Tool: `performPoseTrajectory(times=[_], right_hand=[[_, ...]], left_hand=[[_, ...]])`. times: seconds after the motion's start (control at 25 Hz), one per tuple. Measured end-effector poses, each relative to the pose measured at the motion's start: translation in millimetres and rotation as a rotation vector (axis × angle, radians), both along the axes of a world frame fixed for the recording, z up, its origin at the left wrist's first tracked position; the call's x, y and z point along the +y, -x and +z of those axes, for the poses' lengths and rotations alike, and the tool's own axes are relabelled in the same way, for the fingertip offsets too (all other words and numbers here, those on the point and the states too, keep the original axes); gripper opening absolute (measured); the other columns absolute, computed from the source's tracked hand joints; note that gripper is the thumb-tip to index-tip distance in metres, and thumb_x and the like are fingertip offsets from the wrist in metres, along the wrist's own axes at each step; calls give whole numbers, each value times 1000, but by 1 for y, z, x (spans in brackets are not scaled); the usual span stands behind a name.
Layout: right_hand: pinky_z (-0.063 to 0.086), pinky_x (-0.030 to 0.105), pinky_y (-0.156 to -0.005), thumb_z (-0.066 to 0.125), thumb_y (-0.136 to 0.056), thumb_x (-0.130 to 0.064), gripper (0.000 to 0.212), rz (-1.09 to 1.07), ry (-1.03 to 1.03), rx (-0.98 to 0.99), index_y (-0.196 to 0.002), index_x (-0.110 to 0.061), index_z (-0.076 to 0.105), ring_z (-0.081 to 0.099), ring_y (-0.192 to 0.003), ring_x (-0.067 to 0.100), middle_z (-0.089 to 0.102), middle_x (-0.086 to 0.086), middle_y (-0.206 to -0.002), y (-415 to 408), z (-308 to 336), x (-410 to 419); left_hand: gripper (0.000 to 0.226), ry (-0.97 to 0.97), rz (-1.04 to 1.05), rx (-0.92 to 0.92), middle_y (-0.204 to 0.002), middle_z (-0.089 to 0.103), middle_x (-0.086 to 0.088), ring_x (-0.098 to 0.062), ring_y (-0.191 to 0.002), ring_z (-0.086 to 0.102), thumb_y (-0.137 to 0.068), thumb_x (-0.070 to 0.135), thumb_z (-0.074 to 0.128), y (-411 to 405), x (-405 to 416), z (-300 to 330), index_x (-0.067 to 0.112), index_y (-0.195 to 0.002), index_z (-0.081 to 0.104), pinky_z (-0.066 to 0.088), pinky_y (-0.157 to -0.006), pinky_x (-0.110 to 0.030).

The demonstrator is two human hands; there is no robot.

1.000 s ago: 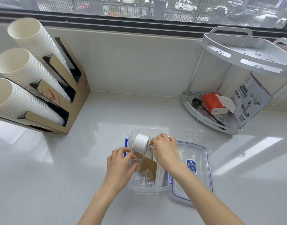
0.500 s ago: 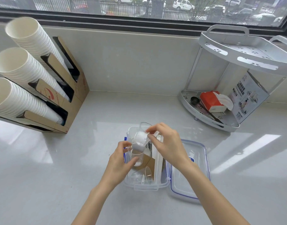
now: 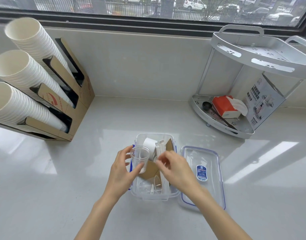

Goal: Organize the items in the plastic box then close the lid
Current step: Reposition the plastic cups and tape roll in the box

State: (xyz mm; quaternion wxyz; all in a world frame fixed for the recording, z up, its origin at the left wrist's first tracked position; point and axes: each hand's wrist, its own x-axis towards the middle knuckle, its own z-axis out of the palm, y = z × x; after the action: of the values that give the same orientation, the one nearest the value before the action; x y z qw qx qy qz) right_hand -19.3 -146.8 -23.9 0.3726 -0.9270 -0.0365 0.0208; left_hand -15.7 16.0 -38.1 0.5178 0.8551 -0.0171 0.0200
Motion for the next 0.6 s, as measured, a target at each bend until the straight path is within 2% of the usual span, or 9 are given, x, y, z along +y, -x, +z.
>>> performPoseTrajectory(times=[0.08, 0.2, 0.28, 0.44, 0.52, 0.6], right_hand=[[47, 32, -78, 54, -84, -38, 26, 63, 177, 232, -95, -16, 61, 60, -85, 14, 65, -3, -91, 8, -9, 3], [43, 30, -73, 53, -85, -35, 25, 99, 254, 320, -99, -17, 63, 61, -100, 23, 70, 2, -104, 16, -12, 11], [41, 28, -72, 52, -86, -29, 22, 96, 240, 315, -100, -17, 64, 60, -102, 24, 70, 3, -105, 15, -12, 13], [51, 35, -82, 49, -85, -24, 19, 4, 144, 264, -96, -20, 64, 62, -98, 24, 71, 1, -100, 10, -2, 5], [52, 39, -82, 49, -85, -23, 17, -73, 87, 151, -93, -18, 64, 63, -91, 23, 72, 1, -94, 4, 10, -6], [51, 37, -79, 51, -87, -20, 15, -143, 30, -5, -91, -15, 64, 62, -86, 22, 70, 3, -90, -4, 27, -16]], left_hand=[[54, 5, 10, -5, -115, 48, 5, -11, -98, 49, -75, 12, 68, 0, 2, 0, 13, -123, 43, 36, -72, -5], [53, 6, 16, -6, -115, 48, 5, -12, -99, 49, -76, 12, 67, 0, 4, -1, 14, -123, 43, 36, -73, -6], [53, 10, 15, -6, -116, 48, 5, -11, -99, 50, -76, 12, 67, 1, 4, -2, 14, -123, 43, 37, -73, -7], [52, 19, 20, -7, -116, 49, 6, -11, -99, 50, -77, 12, 66, 2, 5, -3, 14, -123, 43, 38, -72, -9], [52, 21, 28, 1, -115, 50, 6, -11, -101, 49, -78, 14, 66, 1, 5, -3, 14, -124, 42, 38, -76, -14], [52, 20, 27, 9, -114, 51, 7, -11, -101, 49, -78, 15, 65, 2, 5, -2, 14, -125, 41, 37, -80, -18]])
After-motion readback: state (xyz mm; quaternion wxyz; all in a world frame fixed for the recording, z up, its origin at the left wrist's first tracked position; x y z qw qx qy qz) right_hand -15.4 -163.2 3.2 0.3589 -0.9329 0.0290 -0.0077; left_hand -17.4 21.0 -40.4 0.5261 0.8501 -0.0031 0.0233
